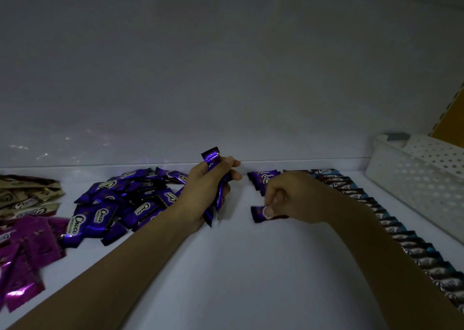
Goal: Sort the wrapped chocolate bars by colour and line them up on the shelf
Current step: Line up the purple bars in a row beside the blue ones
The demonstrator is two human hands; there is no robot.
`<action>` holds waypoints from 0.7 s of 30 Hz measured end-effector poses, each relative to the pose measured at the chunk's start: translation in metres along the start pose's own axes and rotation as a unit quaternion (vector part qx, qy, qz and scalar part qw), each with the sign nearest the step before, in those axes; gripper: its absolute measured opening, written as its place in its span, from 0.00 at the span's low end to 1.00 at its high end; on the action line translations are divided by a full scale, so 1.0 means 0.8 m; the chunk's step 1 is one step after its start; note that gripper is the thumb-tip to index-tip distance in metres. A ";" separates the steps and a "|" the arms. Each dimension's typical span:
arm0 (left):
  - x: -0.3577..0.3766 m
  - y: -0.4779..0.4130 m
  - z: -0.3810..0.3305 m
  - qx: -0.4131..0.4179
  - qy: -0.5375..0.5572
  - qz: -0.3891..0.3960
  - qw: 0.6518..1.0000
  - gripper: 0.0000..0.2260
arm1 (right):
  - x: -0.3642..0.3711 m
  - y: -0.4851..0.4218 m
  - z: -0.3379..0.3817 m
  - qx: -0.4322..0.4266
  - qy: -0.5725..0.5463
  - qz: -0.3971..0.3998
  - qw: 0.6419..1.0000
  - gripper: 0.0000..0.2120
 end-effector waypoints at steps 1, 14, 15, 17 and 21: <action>0.000 0.000 0.001 0.000 -0.003 0.001 1.000 0.09 | -0.001 0.000 -0.005 0.012 0.002 -0.021 1.000 0.09; 0.000 0.001 0.000 0.005 -0.011 0.007 1.000 0.06 | 0.009 -0.011 -0.025 0.042 0.046 -0.116 0.991 0.04; 0.000 0.001 0.000 0.005 -0.007 0.008 1.000 0.05 | 0.009 -0.010 -0.024 0.044 0.041 -0.120 0.991 0.04; -0.001 0.001 0.000 0.003 0.000 0.008 1.000 0.04 | 0.010 -0.010 -0.025 0.050 0.037 -0.125 0.990 0.04; 0.000 0.001 0.000 0.006 0.000 0.012 1.000 0.04 | 0.010 -0.010 -0.031 0.061 0.065 -0.124 0.988 0.13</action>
Point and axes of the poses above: each hand's wrist, its own y-axis away from the middle knuckle, its own x-axis out of the palm, z = x × y, the point moved 1 cm from there along -y, towards the middle knuckle, and after that the axes turned 2 degrees about -z, right-handed, at the moved point
